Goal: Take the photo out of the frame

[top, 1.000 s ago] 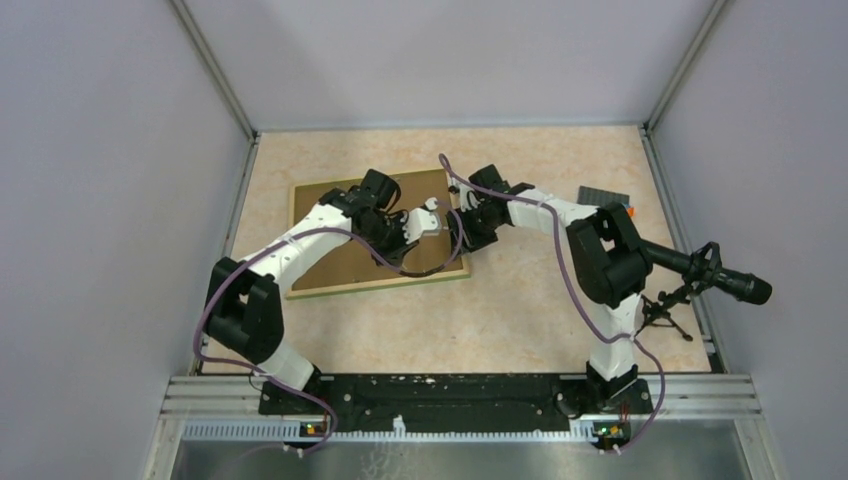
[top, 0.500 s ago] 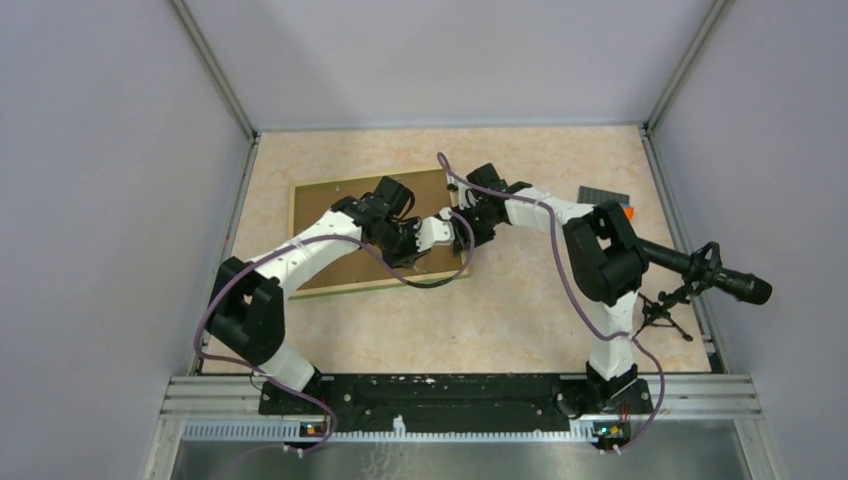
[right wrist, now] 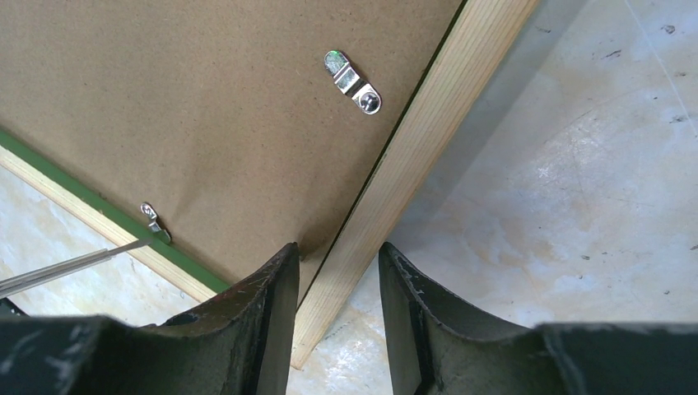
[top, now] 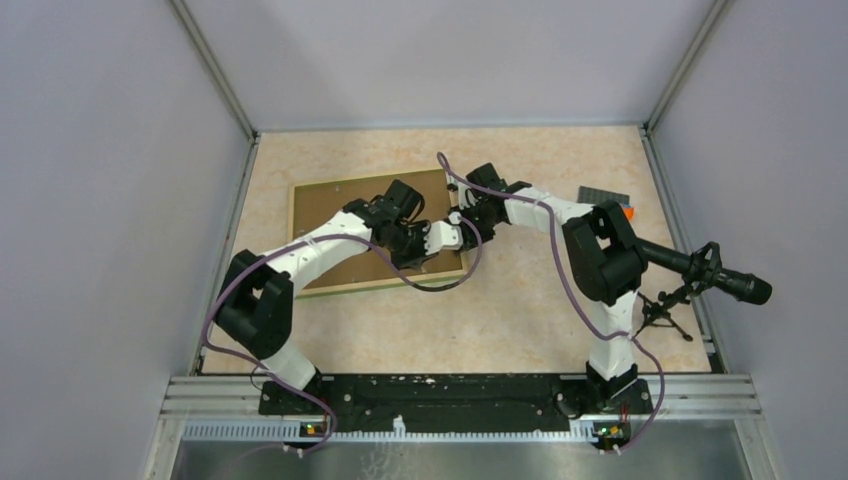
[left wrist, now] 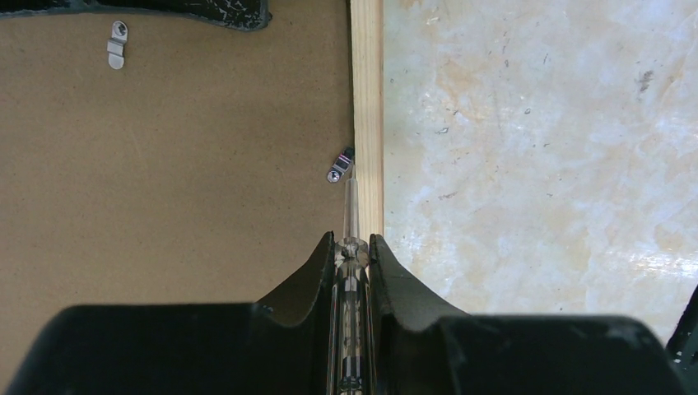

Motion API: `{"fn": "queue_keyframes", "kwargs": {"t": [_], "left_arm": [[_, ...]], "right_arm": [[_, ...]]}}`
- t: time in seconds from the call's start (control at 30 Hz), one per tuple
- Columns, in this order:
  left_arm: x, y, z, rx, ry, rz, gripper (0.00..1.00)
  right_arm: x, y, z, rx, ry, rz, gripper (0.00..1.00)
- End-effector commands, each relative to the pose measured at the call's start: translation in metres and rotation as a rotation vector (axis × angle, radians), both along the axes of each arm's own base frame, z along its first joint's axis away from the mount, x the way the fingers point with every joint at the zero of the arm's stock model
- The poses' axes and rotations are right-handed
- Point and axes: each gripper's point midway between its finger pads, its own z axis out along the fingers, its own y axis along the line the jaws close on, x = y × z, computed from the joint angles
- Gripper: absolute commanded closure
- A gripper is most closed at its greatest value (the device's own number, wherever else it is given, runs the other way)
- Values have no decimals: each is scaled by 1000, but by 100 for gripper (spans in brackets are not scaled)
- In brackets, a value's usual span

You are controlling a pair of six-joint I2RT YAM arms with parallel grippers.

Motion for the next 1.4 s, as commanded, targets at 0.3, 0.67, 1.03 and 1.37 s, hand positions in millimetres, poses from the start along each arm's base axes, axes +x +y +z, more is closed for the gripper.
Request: {"fn": "queue_keyframes", "kwargs": {"t": [0.3,0.67,1.03,1.37], "left_arm": [[-8,10,-6,47,-13,-43,100],[-12,16,3,59,-17,-36,100],[-12,23,3,79,-24,-21,100],[-2,7,-7,50,-13,-11,100]], "right_arm": [[-16,-8,-40,-78,84,11,60],[-16,-8,-41,-80,88,11,61],[-17,-6,-43,-74,98,15,61],[-17,-5,-43,-68,103,13,61]]}}
